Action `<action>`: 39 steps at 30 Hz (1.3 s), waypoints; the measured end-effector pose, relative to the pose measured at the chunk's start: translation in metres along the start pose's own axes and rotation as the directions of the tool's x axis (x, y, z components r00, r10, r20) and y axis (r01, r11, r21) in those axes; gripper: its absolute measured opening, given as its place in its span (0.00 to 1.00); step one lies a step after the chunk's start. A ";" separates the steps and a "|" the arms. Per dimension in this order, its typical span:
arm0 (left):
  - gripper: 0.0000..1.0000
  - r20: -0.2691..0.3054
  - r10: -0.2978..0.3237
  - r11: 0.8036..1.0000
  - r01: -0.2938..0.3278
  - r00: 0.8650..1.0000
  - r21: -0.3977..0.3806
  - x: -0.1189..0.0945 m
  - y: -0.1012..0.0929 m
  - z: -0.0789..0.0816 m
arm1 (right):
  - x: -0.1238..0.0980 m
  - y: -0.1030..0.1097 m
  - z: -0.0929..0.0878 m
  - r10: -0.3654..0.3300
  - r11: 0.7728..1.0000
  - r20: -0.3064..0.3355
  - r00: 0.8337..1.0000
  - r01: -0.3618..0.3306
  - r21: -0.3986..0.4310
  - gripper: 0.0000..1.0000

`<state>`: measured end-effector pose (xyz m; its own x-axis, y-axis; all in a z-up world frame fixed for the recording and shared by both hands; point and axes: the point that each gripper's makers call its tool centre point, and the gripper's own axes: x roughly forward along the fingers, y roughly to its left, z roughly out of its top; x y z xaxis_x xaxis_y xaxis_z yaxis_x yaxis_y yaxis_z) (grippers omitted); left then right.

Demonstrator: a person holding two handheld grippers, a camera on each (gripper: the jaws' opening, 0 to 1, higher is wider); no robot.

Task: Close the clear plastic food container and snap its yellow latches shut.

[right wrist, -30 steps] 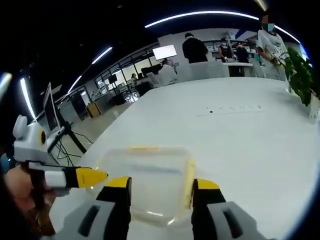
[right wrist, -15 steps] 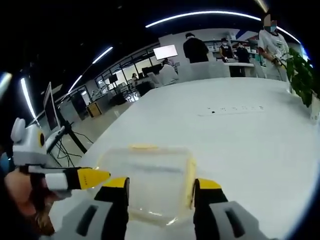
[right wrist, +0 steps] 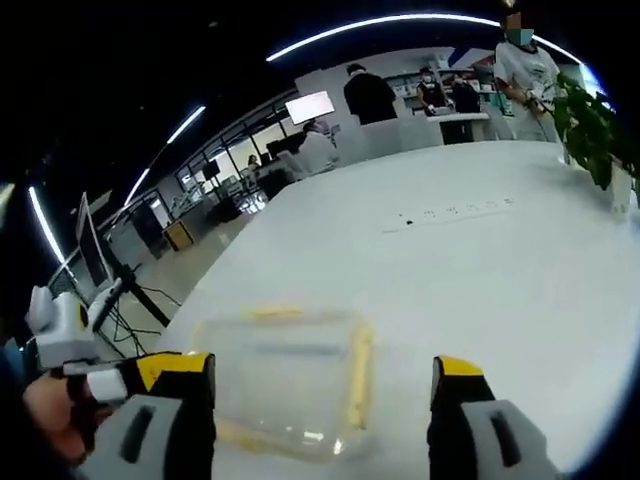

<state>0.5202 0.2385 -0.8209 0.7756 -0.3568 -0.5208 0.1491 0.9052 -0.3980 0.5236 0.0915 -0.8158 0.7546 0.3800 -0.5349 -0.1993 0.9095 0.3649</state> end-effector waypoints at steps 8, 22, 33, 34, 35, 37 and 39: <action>0.99 -0.004 -0.026 0.999 0.026 1.000 0.018 0.000 -0.006 0.000 | -0.008 0.003 0.004 -0.002 0.999 -0.007 1.000 0.002 -0.044 1.00; 0.99 -0.007 -0.009 0.994 0.010 1.000 0.113 -0.046 -0.019 -0.001 | -0.055 0.012 0.004 0.027 0.992 -0.009 1.000 -0.028 -0.121 1.00; 0.99 0.000 -0.034 0.978 0.033 0.999 0.205 -0.105 -0.030 -0.007 | -0.124 -0.006 0.003 0.027 0.983 -0.008 1.000 -0.028 -0.183 1.00; 0.99 -0.008 -0.041 0.978 0.042 0.999 0.204 -0.109 -0.031 -0.009 | -0.131 -0.008 0.000 0.023 0.982 -0.014 1.000 -0.025 -0.188 1.00; 0.99 -0.014 -0.048 0.978 0.050 0.999 0.201 -0.114 -0.032 -0.011 | -0.137 -0.010 -0.001 0.023 0.981 -0.016 1.000 -0.026 -0.190 1.00; 0.99 -0.023 -0.067 0.975 0.070 0.997 0.210 -0.127 -0.037 -0.016 | -0.155 -0.015 -0.008 0.026 0.980 -0.026 0.999 -0.030 -0.198 1.00; 0.99 -0.036 -0.073 0.965 0.080 0.997 0.250 -0.140 -0.038 -0.023 | -0.174 -0.020 -0.013 0.030 0.976 -0.026 0.999 -0.035 -0.213 1.00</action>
<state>0.3921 0.2490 -0.7500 0.7400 -0.4299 -0.5173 0.3587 0.9028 -0.2371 0.3882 0.0095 -0.7397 0.7316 0.4118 -0.5434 -0.3544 0.9105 0.2130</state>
